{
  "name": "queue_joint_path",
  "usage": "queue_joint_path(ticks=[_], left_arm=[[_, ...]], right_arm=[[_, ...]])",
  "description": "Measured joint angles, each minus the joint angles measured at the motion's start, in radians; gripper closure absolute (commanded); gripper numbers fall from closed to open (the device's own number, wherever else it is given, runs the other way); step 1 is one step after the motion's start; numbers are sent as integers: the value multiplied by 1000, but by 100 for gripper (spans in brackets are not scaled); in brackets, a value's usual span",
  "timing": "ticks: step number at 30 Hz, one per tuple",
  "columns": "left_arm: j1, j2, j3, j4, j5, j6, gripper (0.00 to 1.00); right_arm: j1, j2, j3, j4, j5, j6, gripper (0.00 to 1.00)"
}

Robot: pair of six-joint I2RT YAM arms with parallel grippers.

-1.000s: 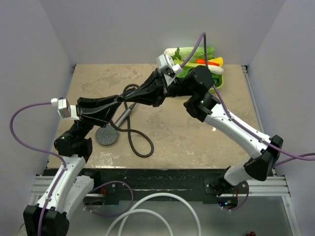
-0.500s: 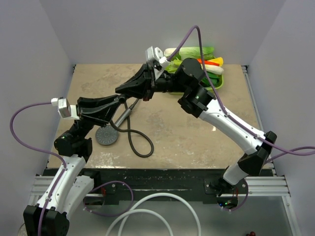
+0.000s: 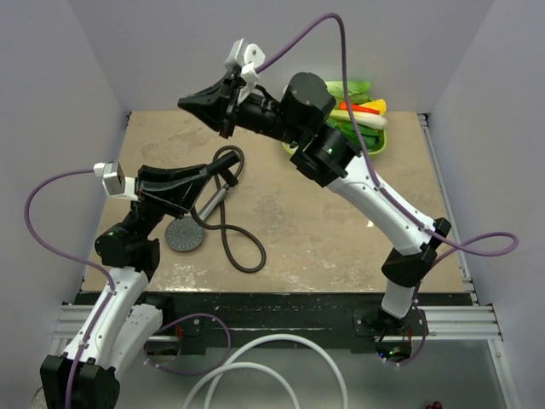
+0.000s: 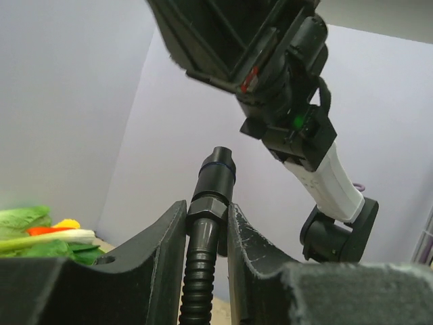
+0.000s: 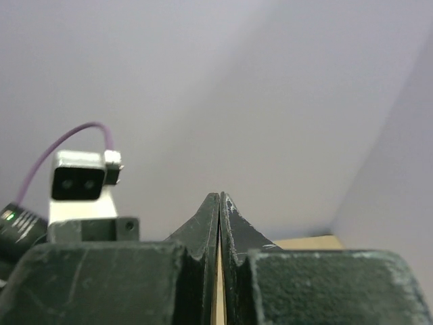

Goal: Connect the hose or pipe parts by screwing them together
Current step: Install the adaptor on the pipeline.

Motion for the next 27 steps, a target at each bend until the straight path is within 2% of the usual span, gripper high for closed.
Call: queue_joint_path(ticks=[3, 6, 9, 12, 16, 20, 27], left_arm=[[0, 9, 0, -42, 2, -56, 100], [0, 23, -1, -96, 1, -105, 100], [0, 28, -1, -126, -1, -125, 100], [0, 27, -1, -119, -2, -129, 100], [0, 26, -1, -104, -1, -130, 100], [0, 20, -1, -101, -1, -130, 100], [0, 16, 0, -99, -1, -129, 100]], right_arm=[[-1, -10, 38, -36, 102, -60, 90], [-5, -84, -28, -54, 219, -134, 91], [-31, -232, -219, -54, 319, -188, 97], [-108, -395, -457, -26, 378, -185, 100], [-194, -494, -667, 3, 430, -150, 100], [-204, -459, -751, 39, 388, -85, 100], [-224, -342, -792, 154, 136, 63, 100]])
